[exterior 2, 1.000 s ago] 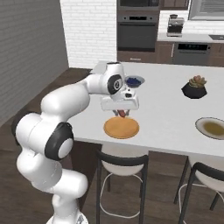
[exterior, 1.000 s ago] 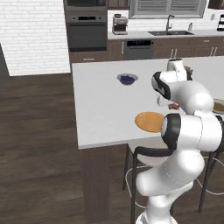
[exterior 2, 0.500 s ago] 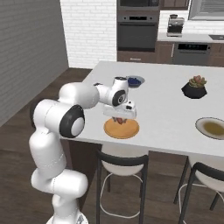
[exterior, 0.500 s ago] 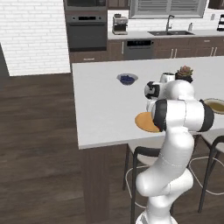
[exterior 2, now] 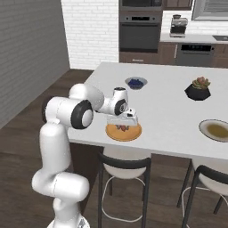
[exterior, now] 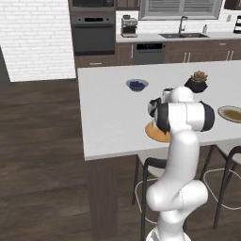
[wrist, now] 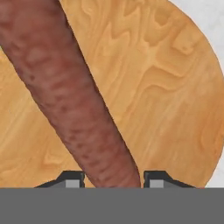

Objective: Place one bun and one sausage from the bowl on each plate.

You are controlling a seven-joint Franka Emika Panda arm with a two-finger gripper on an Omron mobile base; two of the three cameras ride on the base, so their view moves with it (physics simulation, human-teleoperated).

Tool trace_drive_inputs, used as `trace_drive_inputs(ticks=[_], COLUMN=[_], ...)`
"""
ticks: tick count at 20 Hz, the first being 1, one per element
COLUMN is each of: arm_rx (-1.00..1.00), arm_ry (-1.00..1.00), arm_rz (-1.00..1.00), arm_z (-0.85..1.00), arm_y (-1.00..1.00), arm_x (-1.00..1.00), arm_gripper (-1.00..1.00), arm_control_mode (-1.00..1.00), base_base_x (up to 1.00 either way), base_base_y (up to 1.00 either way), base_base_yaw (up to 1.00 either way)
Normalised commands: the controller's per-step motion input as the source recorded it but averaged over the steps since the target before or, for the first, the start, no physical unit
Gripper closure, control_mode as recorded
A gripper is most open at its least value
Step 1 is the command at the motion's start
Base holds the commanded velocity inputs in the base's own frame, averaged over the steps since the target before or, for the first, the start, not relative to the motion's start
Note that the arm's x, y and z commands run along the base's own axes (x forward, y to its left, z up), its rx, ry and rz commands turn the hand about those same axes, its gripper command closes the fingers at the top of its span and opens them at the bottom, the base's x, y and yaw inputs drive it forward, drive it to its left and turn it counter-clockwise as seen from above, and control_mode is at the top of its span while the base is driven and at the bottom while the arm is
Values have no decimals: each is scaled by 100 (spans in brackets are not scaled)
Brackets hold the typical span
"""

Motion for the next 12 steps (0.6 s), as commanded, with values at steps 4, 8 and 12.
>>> trace_drive_inputs(ticks=[4, 8, 12], arm_rx=[-3, 6, 3], arm_ry=[0, -18, -22], arm_rz=[0, -2, -4], arm_z=[-23, 68, 79], arm_y=[-3, 0, 5], arm_x=[11, -3, -26], arm_gripper=[-100, -100, -100], arm_control_mode=[-100, -100, -100], base_base_x=[0, 0, 0], base_base_y=[0, 0, 0], base_base_yaw=[0, 0, 0])
